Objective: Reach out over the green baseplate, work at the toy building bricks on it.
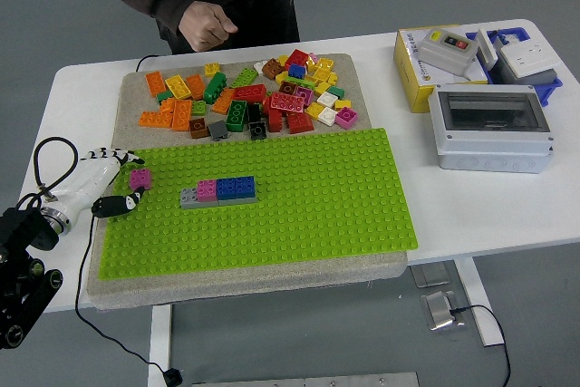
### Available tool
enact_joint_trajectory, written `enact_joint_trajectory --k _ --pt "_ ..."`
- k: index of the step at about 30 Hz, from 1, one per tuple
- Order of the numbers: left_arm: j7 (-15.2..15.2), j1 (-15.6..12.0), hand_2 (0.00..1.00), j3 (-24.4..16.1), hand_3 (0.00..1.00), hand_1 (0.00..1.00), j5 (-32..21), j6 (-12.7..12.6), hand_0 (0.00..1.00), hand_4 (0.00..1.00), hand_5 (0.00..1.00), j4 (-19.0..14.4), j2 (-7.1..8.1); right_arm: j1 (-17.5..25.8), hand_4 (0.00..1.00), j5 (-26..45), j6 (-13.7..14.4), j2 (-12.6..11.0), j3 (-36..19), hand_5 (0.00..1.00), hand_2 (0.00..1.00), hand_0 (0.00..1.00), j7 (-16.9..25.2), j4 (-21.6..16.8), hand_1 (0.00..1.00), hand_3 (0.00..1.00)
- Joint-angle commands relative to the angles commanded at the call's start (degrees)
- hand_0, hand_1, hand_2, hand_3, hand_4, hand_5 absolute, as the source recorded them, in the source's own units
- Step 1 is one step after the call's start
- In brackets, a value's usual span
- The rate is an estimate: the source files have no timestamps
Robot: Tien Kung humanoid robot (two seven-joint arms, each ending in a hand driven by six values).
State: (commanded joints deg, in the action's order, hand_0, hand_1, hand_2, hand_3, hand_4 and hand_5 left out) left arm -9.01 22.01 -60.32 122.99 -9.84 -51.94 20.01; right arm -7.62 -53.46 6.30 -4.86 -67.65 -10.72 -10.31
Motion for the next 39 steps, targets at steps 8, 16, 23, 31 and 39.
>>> enact_joint_trajectory --k 8,16,23,31,39 --pt "-0.23 0.35 0.929 0.0 0.811 0.97 -0.16 0.1 0.998 0.549 0.335 0.88 0.05 -0.05 0.392 0.13 -0.05 0.0 0.03 0.756 0.622 0.63 0.03 0.0 0.614 0.613" --pt "-0.79 0.42 0.919 0.29 0.669 0.966 -0.88 -0.05 0.998 0.473 0.307 1.04 -0.12 -0.04 0.392 0.05 -0.04 0.02 0.01 0.757 0.622 0.63 0.04 0.0 0.613 0.613" --pt "-1.03 0.29 0.917 0.6 0.577 0.965 -1.36 0.03 0.998 0.424 0.287 1.13 -0.22 0.01 0.393 0.02 -0.05 0.02 -0.07 0.757 0.622 0.63 0.04 0.0 0.613 0.614" --pt "-1.17 0.25 0.915 0.78 0.569 0.964 -1.62 -0.06 0.998 0.422 0.288 1.14 -0.25 0.07 0.393 0.04 -0.03 0.03 -0.03 0.758 0.622 0.631 0.04 0.0 0.613 0.613" --pt "-1.15 -0.2 0.914 -0.52 0.56 0.962 -1.75 -0.04 0.998 0.415 0.286 -0.48 0.33 0.09 0.395 0.03 -0.05 0.01 -0.01 0.758 0.622 0.63 0.05 0.0 0.613 0.614"
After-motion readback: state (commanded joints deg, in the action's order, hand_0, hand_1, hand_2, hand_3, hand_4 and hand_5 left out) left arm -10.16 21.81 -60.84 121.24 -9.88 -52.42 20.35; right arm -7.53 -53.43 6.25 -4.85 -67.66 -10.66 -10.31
